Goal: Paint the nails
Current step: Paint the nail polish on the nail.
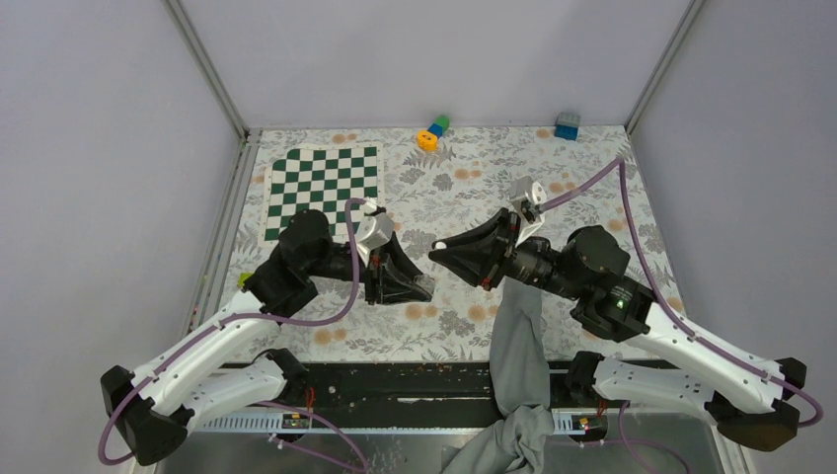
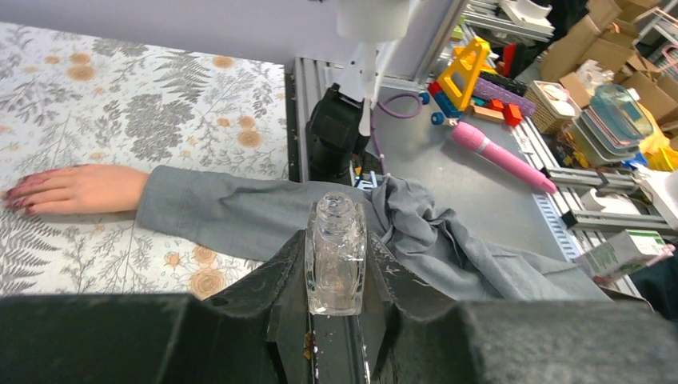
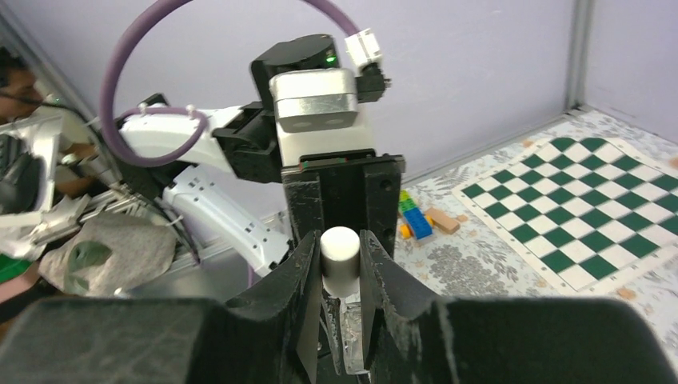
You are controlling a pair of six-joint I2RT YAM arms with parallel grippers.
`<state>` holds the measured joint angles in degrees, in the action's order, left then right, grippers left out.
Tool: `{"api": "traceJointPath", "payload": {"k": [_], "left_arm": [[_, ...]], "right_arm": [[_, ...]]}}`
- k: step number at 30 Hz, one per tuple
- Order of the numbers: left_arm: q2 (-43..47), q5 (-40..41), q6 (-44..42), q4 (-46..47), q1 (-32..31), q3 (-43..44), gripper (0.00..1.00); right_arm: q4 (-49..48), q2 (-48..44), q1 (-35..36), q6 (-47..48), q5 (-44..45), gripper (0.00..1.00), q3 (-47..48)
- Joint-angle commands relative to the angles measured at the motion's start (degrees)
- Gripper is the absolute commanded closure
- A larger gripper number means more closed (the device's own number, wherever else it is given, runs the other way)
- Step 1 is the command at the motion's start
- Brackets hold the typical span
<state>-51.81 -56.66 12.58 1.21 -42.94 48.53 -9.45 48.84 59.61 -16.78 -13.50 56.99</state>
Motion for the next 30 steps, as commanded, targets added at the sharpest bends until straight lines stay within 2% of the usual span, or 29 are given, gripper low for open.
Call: {"api": "traceJointPath", "payload": {"k": [1, 8, 12, 19, 25, 30], "left_arm": [[1.27, 6.03, -3.56, -2.98, 0.07, 2.91, 1.0], [1.21, 9.4, -4.02, -4.99, 5.01, 3.88, 1.0], [1.5, 12.18, -3.82, -4.85, 9.91, 3.83, 1.0], [1.36, 19.3, -1.68, -6.03, 15.5, 4.39, 1.0], [3.46, 20.17, 1.04, -2.75, 20.75, 3.18, 1.0], [4.51, 19.54, 3.39, 1.75, 26.49, 1.0, 1.0]], "right_arm": [[2.4, -1.7, -0.74, -0.85, 8.67, 1.0, 0.54], [9.1, -1.66, -9.46, -1.63, 10.66, 1.0, 0.58], [12.74, 1.2, -19.99, -2.7, 5.9, 1.0, 0.09], [12.63, 6.01, -33.96, -2.99, -0.38, 1.0, -1.71], [10.33, 10.04, -42.63, -2.76, -5.01, 1.0, -4.42], [7.7, 14.97, -46.69, -2.31, -6.18, 1.0, -4.82]]}}
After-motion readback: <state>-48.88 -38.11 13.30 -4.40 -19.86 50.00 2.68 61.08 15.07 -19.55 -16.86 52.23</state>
